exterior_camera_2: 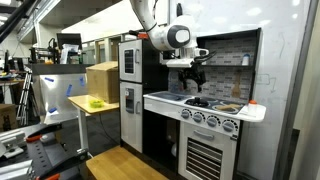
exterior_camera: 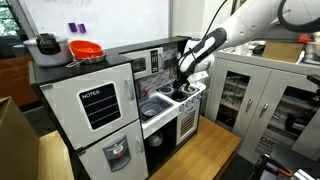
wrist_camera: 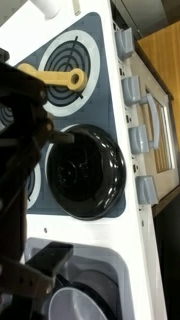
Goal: Place the lid on the pot
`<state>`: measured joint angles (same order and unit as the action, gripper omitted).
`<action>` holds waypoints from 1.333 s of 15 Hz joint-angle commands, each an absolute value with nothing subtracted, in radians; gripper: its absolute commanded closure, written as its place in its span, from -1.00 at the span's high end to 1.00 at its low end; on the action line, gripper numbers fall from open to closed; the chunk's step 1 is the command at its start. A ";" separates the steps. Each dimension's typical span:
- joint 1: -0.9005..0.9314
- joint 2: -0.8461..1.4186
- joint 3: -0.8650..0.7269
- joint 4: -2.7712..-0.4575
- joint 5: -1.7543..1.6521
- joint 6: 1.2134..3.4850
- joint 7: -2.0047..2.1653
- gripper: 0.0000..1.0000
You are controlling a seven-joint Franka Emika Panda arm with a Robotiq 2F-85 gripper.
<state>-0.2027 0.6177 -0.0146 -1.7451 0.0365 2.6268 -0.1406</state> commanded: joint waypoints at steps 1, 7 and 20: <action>-0.197 0.624 -0.020 -1.735 0.041 2.619 -0.143 1.00; -0.198 0.632 -0.020 -1.722 0.041 2.615 -0.143 1.00; -0.218 0.786 -0.009 -1.538 0.054 2.581 -0.145 1.00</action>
